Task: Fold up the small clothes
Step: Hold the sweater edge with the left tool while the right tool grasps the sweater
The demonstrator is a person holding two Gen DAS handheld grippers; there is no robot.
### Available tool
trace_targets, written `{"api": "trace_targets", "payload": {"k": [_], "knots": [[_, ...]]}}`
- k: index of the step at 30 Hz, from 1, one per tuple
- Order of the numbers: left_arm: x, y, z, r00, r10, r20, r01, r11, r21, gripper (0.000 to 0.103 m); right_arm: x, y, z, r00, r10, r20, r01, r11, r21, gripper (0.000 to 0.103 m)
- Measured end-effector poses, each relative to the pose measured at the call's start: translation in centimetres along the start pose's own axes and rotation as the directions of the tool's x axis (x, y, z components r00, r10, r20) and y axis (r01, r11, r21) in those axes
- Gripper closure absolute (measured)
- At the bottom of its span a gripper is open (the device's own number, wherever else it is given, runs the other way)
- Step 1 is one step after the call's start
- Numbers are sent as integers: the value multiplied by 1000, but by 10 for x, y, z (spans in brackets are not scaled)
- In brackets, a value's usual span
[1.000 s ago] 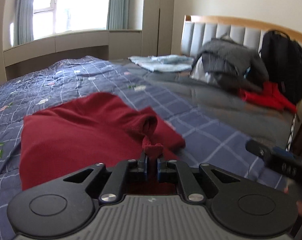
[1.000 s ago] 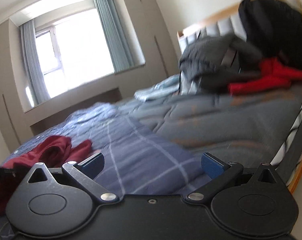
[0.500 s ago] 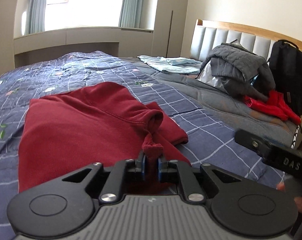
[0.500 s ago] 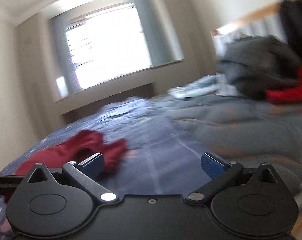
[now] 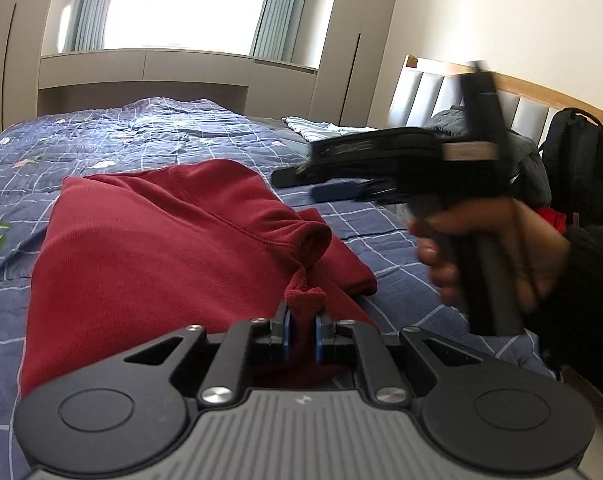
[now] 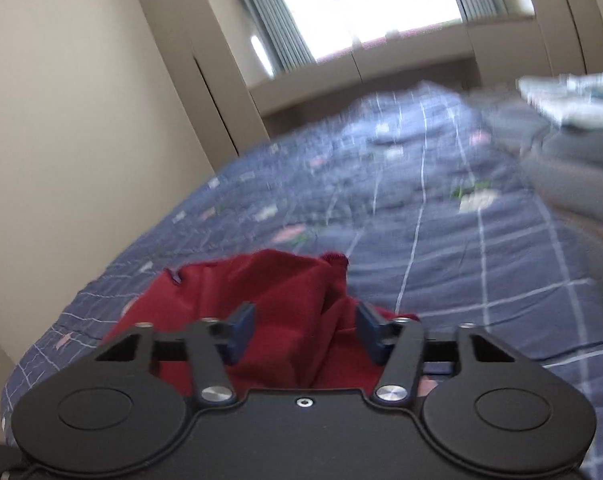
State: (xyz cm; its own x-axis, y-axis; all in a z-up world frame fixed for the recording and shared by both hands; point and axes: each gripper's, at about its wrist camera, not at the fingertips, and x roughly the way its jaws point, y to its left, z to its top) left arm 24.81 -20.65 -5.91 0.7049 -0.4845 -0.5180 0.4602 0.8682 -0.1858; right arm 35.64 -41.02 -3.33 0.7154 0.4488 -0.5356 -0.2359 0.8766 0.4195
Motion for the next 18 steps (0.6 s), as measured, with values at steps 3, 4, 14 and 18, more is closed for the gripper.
{"api": "trace_targets", "payload": {"k": [3,4,14,18], "knots": [[0,1,0,1000,-5,3,5,1000,-6,93,11,-3,-5,999,4,-41,-2,999,36,60],[0,1,0,1000,-6,3,6,1000,-7,93,12,-3,-7,999,10,-43,-8,999,45,62],[-1,4,0,1000,-11,10,12,999,-30,93,12,6,-6,999,17,-41,-16,999,29,95],[-5,2,3,1000,-1,11,2,1000,-25,93,2,11,-3,1000,6,6,-6,1000,4,100]]}}
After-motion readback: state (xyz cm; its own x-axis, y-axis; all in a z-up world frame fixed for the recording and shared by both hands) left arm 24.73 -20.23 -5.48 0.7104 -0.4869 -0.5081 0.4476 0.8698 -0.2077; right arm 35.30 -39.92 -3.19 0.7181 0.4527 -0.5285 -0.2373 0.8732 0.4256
